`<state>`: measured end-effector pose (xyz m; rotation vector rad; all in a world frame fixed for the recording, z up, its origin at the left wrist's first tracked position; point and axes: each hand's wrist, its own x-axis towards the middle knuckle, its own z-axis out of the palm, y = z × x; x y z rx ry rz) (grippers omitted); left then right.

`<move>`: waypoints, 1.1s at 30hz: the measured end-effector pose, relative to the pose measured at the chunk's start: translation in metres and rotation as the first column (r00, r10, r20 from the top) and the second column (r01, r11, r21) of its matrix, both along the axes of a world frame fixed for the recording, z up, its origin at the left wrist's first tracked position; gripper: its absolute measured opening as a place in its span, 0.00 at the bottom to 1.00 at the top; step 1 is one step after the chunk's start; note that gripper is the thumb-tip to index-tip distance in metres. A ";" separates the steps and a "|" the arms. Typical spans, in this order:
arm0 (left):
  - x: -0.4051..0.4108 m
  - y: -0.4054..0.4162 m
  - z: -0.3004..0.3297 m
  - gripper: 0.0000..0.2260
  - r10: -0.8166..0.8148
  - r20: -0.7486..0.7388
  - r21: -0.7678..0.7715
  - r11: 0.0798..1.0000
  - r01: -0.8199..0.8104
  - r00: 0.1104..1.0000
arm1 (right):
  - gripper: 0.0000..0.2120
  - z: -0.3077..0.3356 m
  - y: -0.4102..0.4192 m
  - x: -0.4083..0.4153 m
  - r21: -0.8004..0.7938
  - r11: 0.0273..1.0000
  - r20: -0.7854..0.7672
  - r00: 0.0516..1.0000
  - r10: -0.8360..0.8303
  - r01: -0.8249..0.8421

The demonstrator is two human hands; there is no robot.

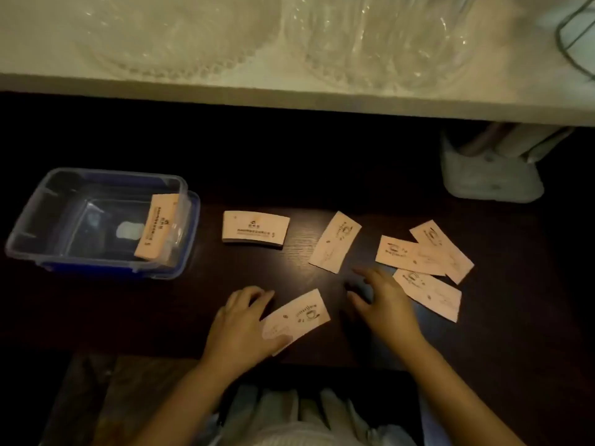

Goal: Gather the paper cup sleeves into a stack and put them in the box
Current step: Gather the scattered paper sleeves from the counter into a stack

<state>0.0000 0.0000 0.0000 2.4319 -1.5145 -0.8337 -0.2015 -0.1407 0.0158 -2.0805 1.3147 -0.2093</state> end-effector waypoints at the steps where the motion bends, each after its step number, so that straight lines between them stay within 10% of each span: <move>1: -0.002 0.001 -0.003 0.39 -0.074 0.049 0.041 0.997 0.072 0.996 | 0.21 -0.003 -0.002 0.002 -0.011 1.000 -0.012 1.000 -0.025 0.025; 9: 0.008 -0.004 -0.026 0.29 -0.152 0.133 -0.137 0.976 0.170 0.979 | 0.23 -0.018 -0.039 0.024 -0.149 0.986 -0.047 0.995 -0.087 0.079; 17: 0.018 -0.028 -0.023 0.24 0.152 -0.169 -0.076 0.983 -0.167 0.974 | 0.43 -0.034 -0.092 0.064 -0.127 0.985 -0.256 0.963 0.084 -0.120; 27: 0.026 -0.020 -0.016 0.10 0.543 -0.723 0.104 0.698 -0.709 0.428 | 0.42 -0.032 -0.083 0.061 -0.219 0.975 -0.376 0.926 -0.046 -0.040; 33: 0.025 -0.030 -0.010 0.07 0.555 -0.823 0.254 0.553 -0.794 0.123 | 0.19 -0.011 -0.060 0.042 -0.084 0.954 0.086 0.956 -0.280 0.287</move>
